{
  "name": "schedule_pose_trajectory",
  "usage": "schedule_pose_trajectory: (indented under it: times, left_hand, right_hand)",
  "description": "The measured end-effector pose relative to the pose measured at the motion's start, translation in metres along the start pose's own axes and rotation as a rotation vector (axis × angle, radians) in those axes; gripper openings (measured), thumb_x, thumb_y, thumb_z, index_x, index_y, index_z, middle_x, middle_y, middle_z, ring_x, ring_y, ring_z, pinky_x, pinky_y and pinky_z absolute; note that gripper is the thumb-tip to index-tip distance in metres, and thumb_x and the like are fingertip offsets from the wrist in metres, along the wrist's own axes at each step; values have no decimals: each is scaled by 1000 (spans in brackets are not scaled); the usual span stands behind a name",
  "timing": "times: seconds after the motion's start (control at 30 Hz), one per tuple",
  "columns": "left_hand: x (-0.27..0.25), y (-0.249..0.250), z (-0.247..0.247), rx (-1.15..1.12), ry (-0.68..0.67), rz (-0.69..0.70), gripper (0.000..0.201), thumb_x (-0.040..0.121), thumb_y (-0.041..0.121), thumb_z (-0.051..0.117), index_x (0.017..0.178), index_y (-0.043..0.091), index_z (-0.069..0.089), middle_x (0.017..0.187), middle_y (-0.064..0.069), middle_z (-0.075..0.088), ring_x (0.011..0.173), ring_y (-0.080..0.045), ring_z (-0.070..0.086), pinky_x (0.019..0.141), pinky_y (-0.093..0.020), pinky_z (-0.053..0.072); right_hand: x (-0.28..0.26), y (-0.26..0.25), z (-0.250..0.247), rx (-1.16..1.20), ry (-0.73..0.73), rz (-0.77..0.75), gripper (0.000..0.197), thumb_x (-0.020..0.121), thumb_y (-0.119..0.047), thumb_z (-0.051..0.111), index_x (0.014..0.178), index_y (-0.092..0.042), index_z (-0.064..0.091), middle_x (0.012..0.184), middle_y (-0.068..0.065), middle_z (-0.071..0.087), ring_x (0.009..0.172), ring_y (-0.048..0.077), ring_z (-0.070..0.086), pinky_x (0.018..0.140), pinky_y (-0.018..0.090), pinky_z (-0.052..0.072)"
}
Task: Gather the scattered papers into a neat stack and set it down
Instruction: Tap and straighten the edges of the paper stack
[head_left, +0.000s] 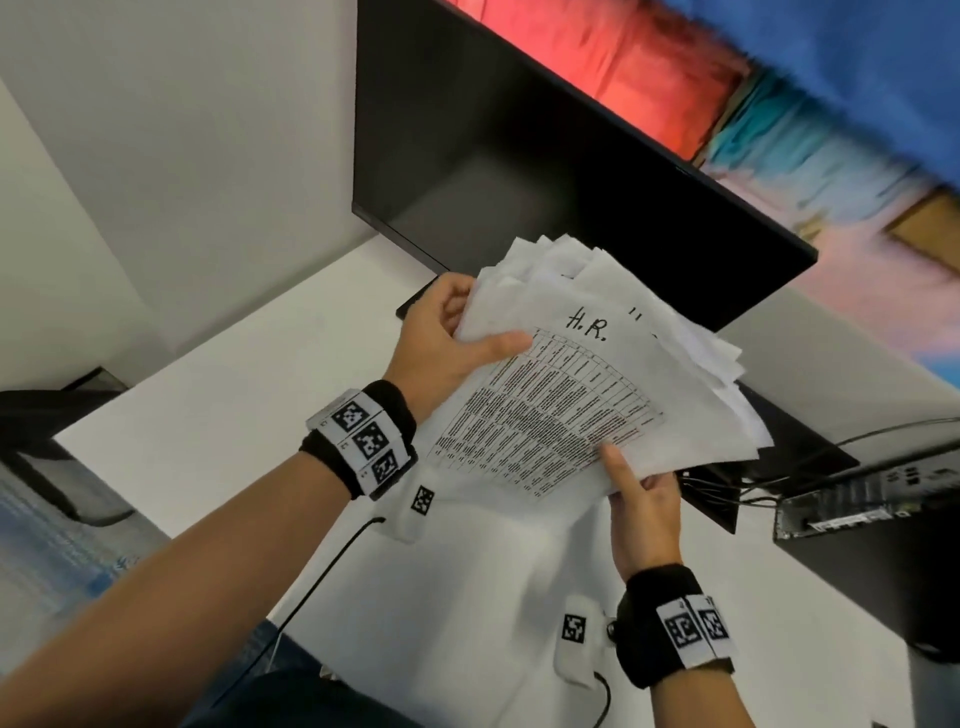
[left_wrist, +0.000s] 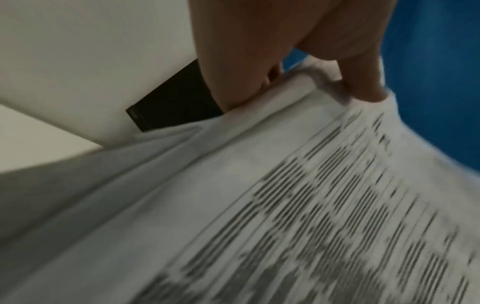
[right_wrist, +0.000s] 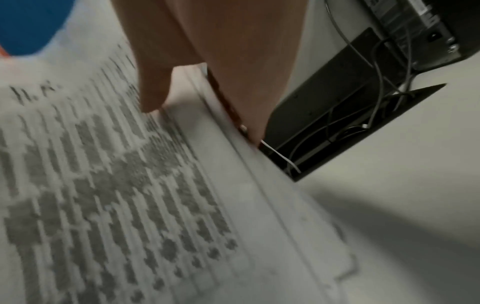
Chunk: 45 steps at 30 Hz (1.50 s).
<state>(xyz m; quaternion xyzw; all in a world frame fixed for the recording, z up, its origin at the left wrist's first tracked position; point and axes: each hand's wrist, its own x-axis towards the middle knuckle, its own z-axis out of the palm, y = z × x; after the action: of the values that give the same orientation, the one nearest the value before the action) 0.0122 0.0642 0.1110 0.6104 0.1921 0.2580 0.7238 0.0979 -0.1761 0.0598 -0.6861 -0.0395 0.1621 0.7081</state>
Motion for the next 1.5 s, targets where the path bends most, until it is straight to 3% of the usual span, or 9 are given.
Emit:
schedule_pose_trajectory:
  times: [0.17, 0.3, 0.4, 0.53, 0.73, 0.93, 1.07, 1.2, 1.5]
  left_hand:
    - [-7, -21, 5, 149, 6, -46, 26, 80, 25, 81, 101, 11, 75, 100, -24, 74, 94, -43, 70, 79, -57, 59]
    - [-5, 4, 3, -59, 99, 36, 24, 85, 13, 76, 108, 10, 74, 106, -10, 77, 97, -28, 75, 82, -41, 62]
    - [-4, 8, -7, -390, 93, -11, 37, 91, 9, 68, 127, 2, 65, 123, -15, 72, 115, -28, 69, 97, -42, 54]
    - [-9, -9, -9, -578, -114, -141, 60, 85, 25, 71, 141, 9, 54, 140, -15, 61, 129, -31, 59, 103, -48, 50]
    - [5, -23, -73, -488, -43, -184, 93, 63, 49, 87, 137, 1, 55, 124, -14, 71, 109, -26, 71, 91, -39, 57]
    - [17, -23, -89, 85, -234, -220, 48, 73, 19, 86, 118, 11, 72, 115, -9, 77, 103, -23, 74, 91, -37, 56]
    - [3, -67, -52, 79, 15, -198, 39, 69, 13, 88, 106, 8, 75, 95, 1, 81, 91, -16, 77, 80, -30, 60]
    - [-7, -89, -30, 99, 124, -158, 15, 83, 13, 78, 96, 18, 74, 76, 18, 77, 71, 1, 72, 70, -20, 54]
    - [0, -45, -33, 63, 163, 38, 38, 71, 18, 88, 105, 21, 70, 102, 4, 76, 92, -8, 73, 77, -20, 58]
  right_hand:
    - [0, 23, -4, -256, -68, 163, 104, 54, -46, 89, 145, -20, 46, 138, -3, 62, 127, 12, 57, 113, 39, 39]
    - [-4, 32, -10, -170, 99, 381, 129, 60, -46, 90, 161, -25, 12, 157, 7, 39, 142, 25, 40, 116, 46, 32]
    - [-10, 38, -9, 224, 15, 486, 133, 42, -53, 96, 153, -13, 35, 148, 14, 49, 141, 32, 45, 106, 50, 43]
    - [-8, 18, 1, 526, -76, 384, 61, 87, -37, 66, 139, -8, 57, 141, 20, 61, 132, 34, 56, 110, 51, 43]
    - [6, -25, -19, 247, 32, 99, 28, 93, -3, 63, 119, -10, 69, 113, 10, 78, 105, 23, 74, 79, 32, 61]
    - [-3, -51, -27, 77, -28, -122, 33, 74, -17, 77, 106, -11, 70, 93, -4, 81, 88, 11, 76, 75, 25, 60]
    - [-6, -9, -18, -66, -7, -45, 51, 75, -1, 81, 123, -11, 68, 111, 2, 79, 100, 15, 75, 77, 23, 59]
    - [-2, 21, -17, -125, 132, 88, 41, 76, 2, 79, 113, -12, 68, 107, 10, 75, 97, 25, 73, 62, 14, 57]
    - [8, -4, -34, -44, 89, -53, 72, 77, 0, 81, 141, -16, 52, 122, 1, 73, 108, 14, 72, 83, 24, 57]
